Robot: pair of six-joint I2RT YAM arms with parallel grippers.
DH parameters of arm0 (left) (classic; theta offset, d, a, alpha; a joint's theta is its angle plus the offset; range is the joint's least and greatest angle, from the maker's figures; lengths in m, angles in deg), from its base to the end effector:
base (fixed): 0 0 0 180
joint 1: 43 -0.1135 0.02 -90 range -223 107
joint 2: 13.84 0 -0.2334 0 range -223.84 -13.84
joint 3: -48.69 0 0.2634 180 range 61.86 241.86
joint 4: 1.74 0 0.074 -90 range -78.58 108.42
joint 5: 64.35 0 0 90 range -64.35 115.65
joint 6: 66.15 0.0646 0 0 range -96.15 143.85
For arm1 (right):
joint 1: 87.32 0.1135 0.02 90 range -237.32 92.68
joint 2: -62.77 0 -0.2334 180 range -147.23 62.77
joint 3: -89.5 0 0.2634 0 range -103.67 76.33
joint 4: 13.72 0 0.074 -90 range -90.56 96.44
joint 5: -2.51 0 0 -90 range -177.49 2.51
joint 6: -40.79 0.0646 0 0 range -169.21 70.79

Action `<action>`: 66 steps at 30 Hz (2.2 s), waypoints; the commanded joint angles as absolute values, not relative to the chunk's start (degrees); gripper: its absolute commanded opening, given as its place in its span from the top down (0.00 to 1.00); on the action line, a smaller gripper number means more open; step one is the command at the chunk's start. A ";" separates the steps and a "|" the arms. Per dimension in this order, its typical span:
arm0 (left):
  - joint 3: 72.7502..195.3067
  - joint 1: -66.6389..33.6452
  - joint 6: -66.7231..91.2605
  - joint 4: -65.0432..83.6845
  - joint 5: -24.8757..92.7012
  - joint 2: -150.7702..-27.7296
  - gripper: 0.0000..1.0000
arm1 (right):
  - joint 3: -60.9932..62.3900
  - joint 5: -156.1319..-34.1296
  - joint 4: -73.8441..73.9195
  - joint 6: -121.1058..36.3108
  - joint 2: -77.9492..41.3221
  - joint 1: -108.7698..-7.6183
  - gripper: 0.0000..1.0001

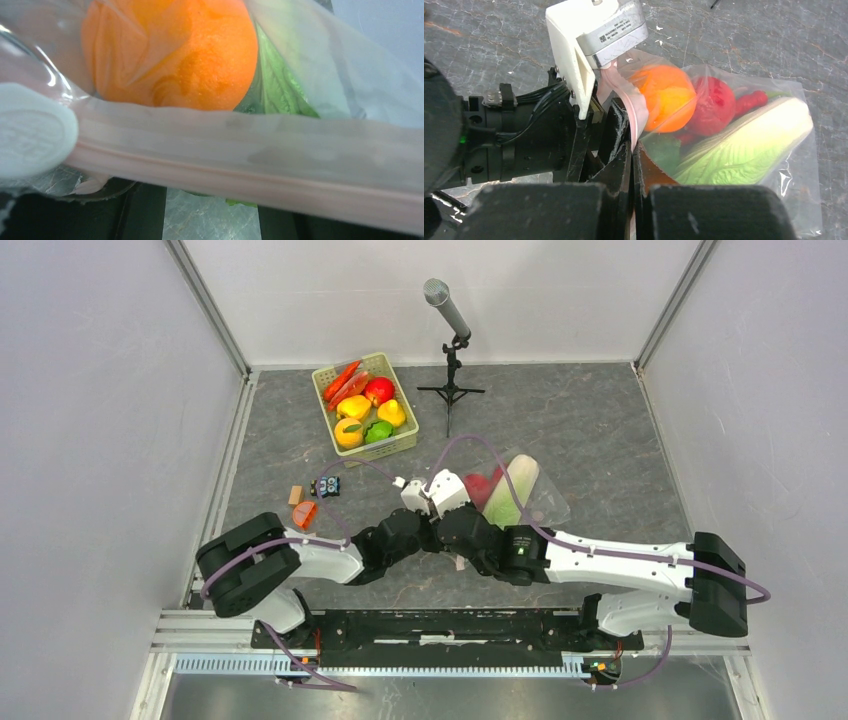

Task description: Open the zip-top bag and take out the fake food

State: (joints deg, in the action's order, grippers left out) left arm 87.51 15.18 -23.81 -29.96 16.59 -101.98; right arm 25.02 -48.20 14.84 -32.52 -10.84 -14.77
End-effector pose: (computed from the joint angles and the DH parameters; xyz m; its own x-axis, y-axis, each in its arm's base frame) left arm 0.1735 -0.2603 0.0974 -0.6908 -0.2711 -0.6703 0.3727 0.6609 -0.6514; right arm 0.1327 0.2857 0.2198 -0.3445 -0.3547 -0.8692 -0.5106 0.8477 -0.1436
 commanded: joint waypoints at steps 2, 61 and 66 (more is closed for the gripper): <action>86.42 15.63 -20.05 -30.79 16.50 -94.23 0.65 | 26.53 -45.56 13.28 -30.75 -8.63 -15.45 1.00; 74.56 15.27 -19.51 -36.54 11.49 -88.63 0.19 | 34.97 -58.09 4.63 -29.16 -7.02 -19.82 1.00; 76.99 15.35 -15.21 -35.19 13.51 -89.03 0.23 | 34.19 -58.73 4.62 -29.42 -7.91 -19.88 1.00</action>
State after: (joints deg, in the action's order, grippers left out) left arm 73.91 15.26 -20.60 -32.87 11.74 -88.47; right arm 35.56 -59.06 4.87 -29.09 -7.43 -19.84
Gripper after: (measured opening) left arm 0.779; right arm 0.006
